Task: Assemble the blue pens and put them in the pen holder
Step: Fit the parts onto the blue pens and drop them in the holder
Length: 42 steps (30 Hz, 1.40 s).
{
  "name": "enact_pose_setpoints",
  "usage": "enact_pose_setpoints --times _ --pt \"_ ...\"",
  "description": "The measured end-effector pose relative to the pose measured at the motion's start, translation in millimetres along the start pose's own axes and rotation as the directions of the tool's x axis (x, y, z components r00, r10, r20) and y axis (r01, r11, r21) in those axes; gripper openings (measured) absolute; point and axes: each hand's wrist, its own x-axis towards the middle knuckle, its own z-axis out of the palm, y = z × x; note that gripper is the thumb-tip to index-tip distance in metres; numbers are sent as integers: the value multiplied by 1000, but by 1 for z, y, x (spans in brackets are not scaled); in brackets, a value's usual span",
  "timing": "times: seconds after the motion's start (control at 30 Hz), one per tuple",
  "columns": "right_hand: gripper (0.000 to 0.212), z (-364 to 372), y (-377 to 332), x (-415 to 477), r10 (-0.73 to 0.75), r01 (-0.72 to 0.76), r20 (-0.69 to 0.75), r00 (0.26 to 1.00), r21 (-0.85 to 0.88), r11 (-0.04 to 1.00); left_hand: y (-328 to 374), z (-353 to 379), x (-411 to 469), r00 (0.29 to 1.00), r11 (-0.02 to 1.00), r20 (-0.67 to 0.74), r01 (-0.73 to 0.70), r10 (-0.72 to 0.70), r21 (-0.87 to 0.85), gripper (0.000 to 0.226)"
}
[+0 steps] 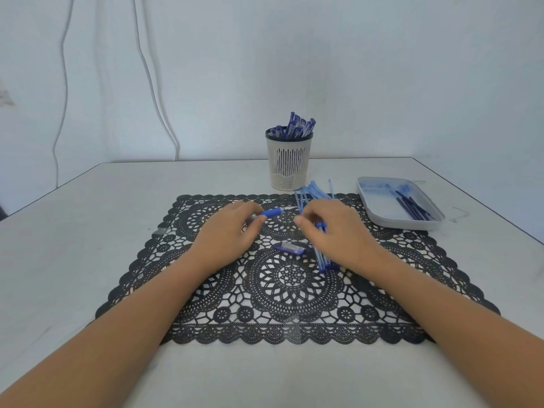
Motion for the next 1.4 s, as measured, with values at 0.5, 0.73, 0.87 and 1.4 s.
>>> enact_pose_setpoints --times 0.5,0.73,0.87,1.4 --pt "34 -13 0 5 200 -228 124 972 298 927 11 2 -2 988 989 31 -149 149 -15 41" --pt "24 -14 2 5 109 -133 96 989 292 947 10 1 -1 990 984 74 -110 121 -140 36" --pt "14 -12 3 6 55 -88 119 991 288 954 7 3 -1 992 982 90 -66 83 -175 30" --pt "32 -14 1 7 213 -246 141 967 286 926 10 5 -4 994 992 57 -88 93 -88 39"
